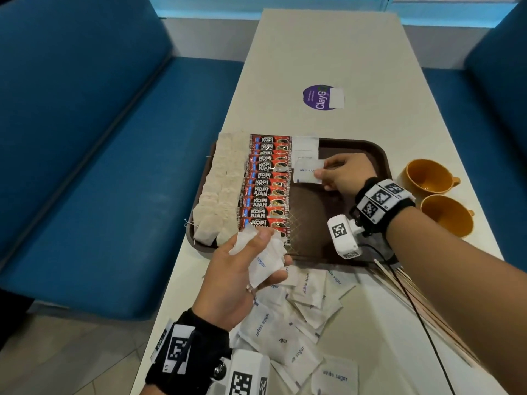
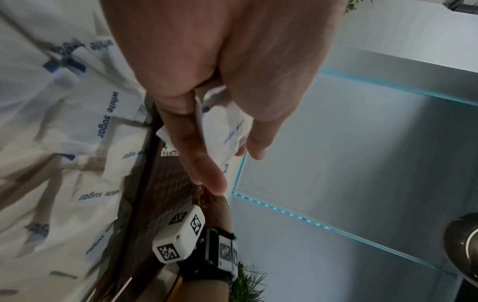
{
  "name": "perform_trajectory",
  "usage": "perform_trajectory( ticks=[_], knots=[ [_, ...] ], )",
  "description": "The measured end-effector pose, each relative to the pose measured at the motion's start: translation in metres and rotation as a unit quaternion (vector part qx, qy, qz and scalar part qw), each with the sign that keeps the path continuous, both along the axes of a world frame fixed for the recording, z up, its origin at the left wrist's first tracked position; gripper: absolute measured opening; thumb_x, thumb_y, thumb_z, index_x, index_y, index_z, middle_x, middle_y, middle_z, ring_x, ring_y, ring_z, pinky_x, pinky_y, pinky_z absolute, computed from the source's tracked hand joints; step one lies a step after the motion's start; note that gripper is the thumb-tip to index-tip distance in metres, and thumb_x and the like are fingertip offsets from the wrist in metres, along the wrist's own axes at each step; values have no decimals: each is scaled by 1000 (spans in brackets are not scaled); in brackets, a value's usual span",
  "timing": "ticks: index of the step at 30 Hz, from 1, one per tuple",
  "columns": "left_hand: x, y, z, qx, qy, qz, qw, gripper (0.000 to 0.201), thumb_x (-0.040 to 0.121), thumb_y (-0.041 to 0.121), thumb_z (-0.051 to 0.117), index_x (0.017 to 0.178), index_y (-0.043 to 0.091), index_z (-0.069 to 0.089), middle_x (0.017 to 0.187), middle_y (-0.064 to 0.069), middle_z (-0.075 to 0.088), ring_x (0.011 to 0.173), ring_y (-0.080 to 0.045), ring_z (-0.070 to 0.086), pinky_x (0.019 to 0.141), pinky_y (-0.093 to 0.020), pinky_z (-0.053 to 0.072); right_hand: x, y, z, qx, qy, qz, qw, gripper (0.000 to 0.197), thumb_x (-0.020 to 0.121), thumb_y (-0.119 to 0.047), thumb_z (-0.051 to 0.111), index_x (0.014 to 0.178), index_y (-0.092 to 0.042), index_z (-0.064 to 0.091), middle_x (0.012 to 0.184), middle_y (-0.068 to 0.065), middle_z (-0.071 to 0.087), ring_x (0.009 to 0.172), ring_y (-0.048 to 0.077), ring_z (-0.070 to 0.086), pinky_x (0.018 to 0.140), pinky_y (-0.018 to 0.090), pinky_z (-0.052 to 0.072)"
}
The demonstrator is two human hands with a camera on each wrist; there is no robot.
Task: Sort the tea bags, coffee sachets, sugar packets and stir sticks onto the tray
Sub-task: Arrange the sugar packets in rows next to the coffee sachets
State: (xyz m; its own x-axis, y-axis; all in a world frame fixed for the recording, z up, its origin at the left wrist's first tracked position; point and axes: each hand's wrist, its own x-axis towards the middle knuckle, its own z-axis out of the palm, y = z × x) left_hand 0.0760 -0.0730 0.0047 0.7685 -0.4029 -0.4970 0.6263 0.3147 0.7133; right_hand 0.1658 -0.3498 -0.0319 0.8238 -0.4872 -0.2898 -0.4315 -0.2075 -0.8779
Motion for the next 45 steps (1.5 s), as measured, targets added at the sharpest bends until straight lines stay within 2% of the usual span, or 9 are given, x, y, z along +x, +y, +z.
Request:
perform_trajectory(
  ticks=[3, 11, 21, 24, 26, 29, 34, 40, 45],
  knots=[
    [2, 0, -2, 2, -5, -5, 1000, 52, 76, 33, 75, 120, 5, 67, 109, -20, 73, 88, -34, 73, 59, -32, 59, 13, -4, -7, -32, 17, -9, 999, 19, 79, -12, 88, 80, -18, 70, 77, 8, 75, 68, 23, 69, 80, 48, 64],
    [6, 1, -9, 6, 3, -3, 1000, 60, 74, 37, 77, 124, 5, 66, 110, -19, 73, 91, -36, 73, 59, -32, 58, 28, -3, 0, -105, 50, -4, 993, 25, 79, -14, 89, 95, -11, 71, 76, 8, 75, 57, 14, 66, 61, 26, 61],
    [5, 5, -11, -21, 3, -11, 1000, 44, 83, 28, 72, 120, 3, 67, 109, -20, 72, 92, -38, 71, 62, -34, 60, 28, -2, 9, -92, 59, -32, 994, 30, 84, -26, 85, 101, -12, 64, 82, 11, 75, 62, 19, 71, 62, 32, 63],
    [4, 11, -12, -55, -1, -20, 998, 33, 86, 10, 72, 118, 3, 69, 112, -25, 71, 97, -41, 71, 69, -39, 62, 12, 6, 24, -66, 26, -29, 997, 21, 91, -24, 78, 102, -12, 64, 83, 12, 75, 60, 20, 68, 57, 30, 61],
    [3, 13, -13, -95, 3, -23, 995, 41, 79, 1, 62, 119, 1, 68, 114, -29, 69, 100, -46, 69, 76, -44, 62, -8, 17, 39, -48, -11, -2, 999, 14, 92, -19, 75, 99, -12, 65, 85, 15, 75, 62, 22, 68, 58, 33, 61],
    [0, 11, -11, -128, 4, -24, 992, 54, 71, -4, 48, 122, -3, 66, 116, -32, 66, 101, -51, 67, 79, -48, 62, -50, 43, 63, 7, -71, 52, 996, 6, 92, -12, 73, 94, -9, 68, 84, 17, 74, 64, 23, 66, 60, 33, 59],
    [-12, 6, 1, -121, -34, -52, 991, 54, 78, -8, 50, 130, 0, 62, 129, -30, 64, 114, -48, 65, 86, -50, 60, -125, 85, 85, 69, -100, 136, 983, 10, 90, -10, 75, 97, -5, 72, 86, 21, 72, 66, 21, 65, 61, 29, 58],
    [-29, 2, 19, -83, -84, -78, 990, 42, 92, -11, 58, 133, -1, 58, 122, -24, 71, 103, -35, 73, 77, -42, 61, -171, 103, 77, 70, -88, 141, 984, 25, 79, -26, 88, 100, -20, 75, 88, 11, 73, 70, 16, 66, 63, 29, 59],
    [-37, -2, 22, -23, -91, -70, 993, 37, 89, 4, 69, 126, 5, 62, 117, -20, 73, 99, -33, 74, 69, -35, 61, -185, 99, 77, 84, -96, 139, 982, 20, 80, -16, 85, 97, -11, 75, 83, 11, 76, 69, 15, 66, 60, 26, 53]
  ],
)
